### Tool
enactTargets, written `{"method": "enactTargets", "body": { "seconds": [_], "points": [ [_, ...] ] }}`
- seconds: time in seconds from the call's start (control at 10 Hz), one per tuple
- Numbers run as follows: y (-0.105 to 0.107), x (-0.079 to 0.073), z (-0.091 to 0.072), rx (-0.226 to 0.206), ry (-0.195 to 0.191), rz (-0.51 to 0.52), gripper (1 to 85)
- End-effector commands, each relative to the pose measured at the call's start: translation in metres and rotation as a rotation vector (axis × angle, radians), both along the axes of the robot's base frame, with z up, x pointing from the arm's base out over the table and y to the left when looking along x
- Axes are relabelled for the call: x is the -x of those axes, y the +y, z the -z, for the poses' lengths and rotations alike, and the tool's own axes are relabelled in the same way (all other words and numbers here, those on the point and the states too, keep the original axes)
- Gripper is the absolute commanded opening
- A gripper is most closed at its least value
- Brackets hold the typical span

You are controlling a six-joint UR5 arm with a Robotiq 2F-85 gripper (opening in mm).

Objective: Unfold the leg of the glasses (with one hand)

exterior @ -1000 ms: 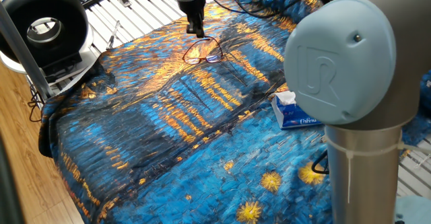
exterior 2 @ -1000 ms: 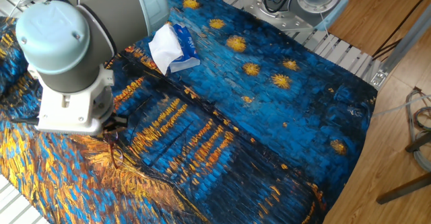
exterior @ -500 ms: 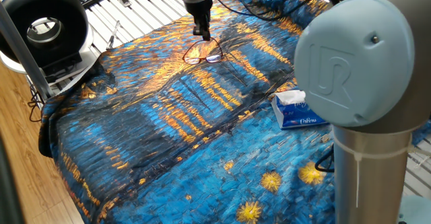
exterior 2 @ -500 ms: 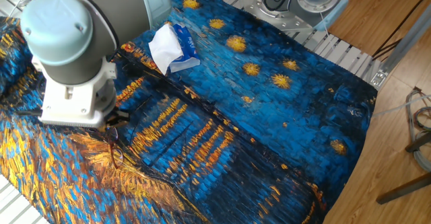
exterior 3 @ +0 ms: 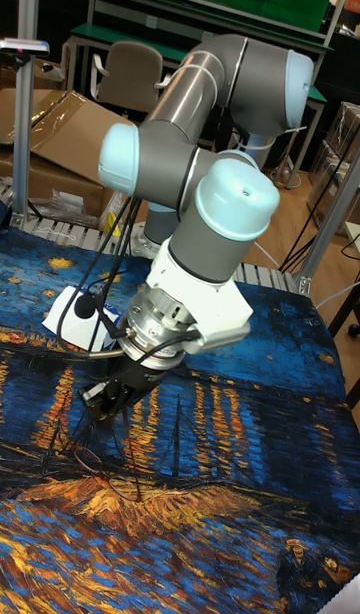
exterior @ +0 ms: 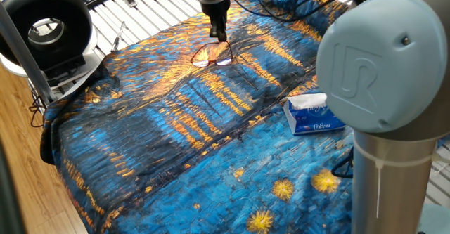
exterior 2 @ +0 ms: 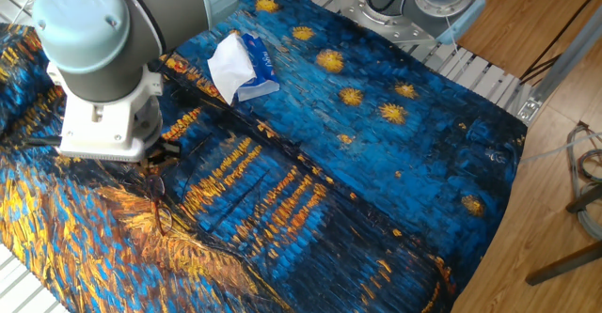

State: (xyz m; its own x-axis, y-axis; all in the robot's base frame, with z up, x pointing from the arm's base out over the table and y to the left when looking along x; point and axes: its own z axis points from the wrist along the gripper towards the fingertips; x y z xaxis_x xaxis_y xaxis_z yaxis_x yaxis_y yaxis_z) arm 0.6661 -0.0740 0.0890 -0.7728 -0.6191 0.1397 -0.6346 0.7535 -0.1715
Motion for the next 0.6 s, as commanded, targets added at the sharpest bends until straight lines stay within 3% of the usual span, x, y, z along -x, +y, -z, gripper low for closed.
{"method": "enactTargets", "body": {
  "seconds": [0.0, 0.5],
  "points": [
    [0.009, -0.007, -0.006, 0.004, -0.002, -0.001, 1.0],
    [0.036, -0.022, -0.008, -0.022, -0.005, 0.005, 1.0]
  ]
}}
